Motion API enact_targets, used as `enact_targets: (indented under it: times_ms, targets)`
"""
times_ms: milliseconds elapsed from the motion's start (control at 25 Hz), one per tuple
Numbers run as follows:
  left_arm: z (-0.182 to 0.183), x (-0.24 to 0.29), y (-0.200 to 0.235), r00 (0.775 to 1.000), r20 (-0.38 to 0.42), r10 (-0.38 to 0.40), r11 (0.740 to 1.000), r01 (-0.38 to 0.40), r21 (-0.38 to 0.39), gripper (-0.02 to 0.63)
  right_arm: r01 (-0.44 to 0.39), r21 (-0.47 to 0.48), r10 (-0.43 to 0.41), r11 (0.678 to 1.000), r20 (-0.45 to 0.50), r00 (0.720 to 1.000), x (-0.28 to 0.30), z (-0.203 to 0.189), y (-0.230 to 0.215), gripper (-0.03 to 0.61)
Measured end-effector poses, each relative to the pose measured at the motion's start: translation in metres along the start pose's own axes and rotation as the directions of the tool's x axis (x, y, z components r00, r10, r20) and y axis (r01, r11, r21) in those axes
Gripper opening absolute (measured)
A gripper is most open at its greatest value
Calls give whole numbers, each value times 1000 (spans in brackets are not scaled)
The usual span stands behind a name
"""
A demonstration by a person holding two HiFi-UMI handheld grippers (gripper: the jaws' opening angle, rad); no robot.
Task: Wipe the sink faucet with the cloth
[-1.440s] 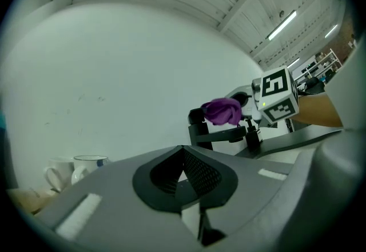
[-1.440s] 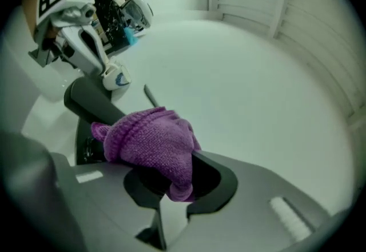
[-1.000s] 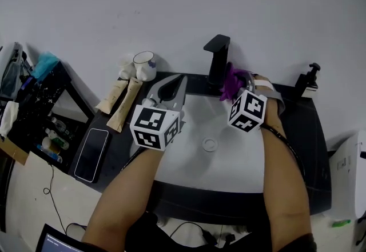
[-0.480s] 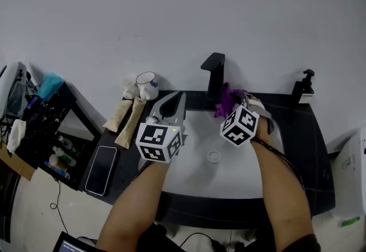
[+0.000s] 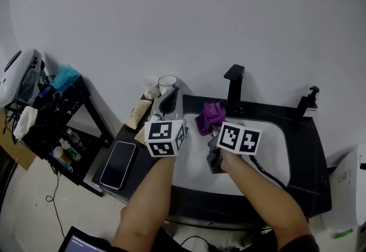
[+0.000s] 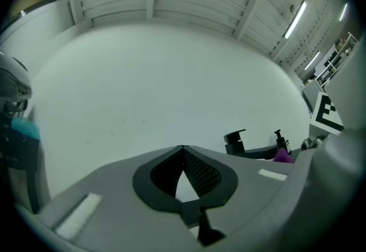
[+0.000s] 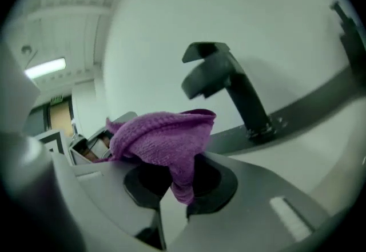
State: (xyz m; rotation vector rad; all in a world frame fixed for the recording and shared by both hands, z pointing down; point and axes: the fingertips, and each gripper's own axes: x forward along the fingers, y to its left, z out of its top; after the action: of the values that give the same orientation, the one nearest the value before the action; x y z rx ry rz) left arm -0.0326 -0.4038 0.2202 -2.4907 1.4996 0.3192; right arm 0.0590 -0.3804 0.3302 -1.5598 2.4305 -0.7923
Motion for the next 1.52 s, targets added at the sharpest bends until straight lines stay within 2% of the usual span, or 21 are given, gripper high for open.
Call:
enact_targets:
  times_ms: [40,80,200,240,320,440,600,680,800,920,1040,1200,1280,1400,1520]
  targets:
    - [3,-5,6,1000,5,17,1000,-17,11,17,9,50,-11,999,39,999,6,-7,5,55]
    - [5,-10,12,999,10,39,999,-39,22,17,29,53,-33,998,72,997,11,-12,9,55]
    - [10,-22,31,994,31,103,995,-103,6,17,119,-109,-94,987,206,974,20,6,17,55]
    - [12,-24,34,993,36,116,993,-115,-14,17,148,-126,-111,981,265,958,21,22,17,55]
    - [14,-27,38,991,48,127,991,-125,-43,17,181,-68,-143,981,375,916,23,56,14,55]
    - [18,-29,37,990,60,128,991,-125,-52,17,192,50,-193,980,468,862,25,87,12,55]
    - [20,-32,41,988,68,137,990,-134,-46,17,209,141,-252,968,514,820,35,102,11,48]
    - [21,-32,41,987,72,142,989,-138,-54,17,230,184,-293,956,506,812,37,101,0,46]
    - [24,-32,43,986,84,146,988,-141,-60,17,263,293,-372,919,427,824,42,77,-26,46]
    - [20,-31,44,987,72,145,988,-140,-70,17,261,410,-412,874,338,846,48,46,-48,48]
    - [14,-29,43,989,54,139,988,-135,-71,17,258,445,-418,857,309,854,49,30,-57,52]
    - [13,-29,44,989,51,142,988,-138,-64,17,237,440,-396,866,314,863,44,27,-55,53]
    - [12,-29,46,988,46,149,987,-147,-60,17,232,402,-365,886,294,883,42,25,-46,54]
    - [8,-28,45,989,34,144,988,-142,-65,17,193,317,-274,929,235,932,35,21,-24,52]
    - [3,-25,38,993,14,116,990,-115,-80,17,132,133,-155,982,184,971,15,20,9,54]
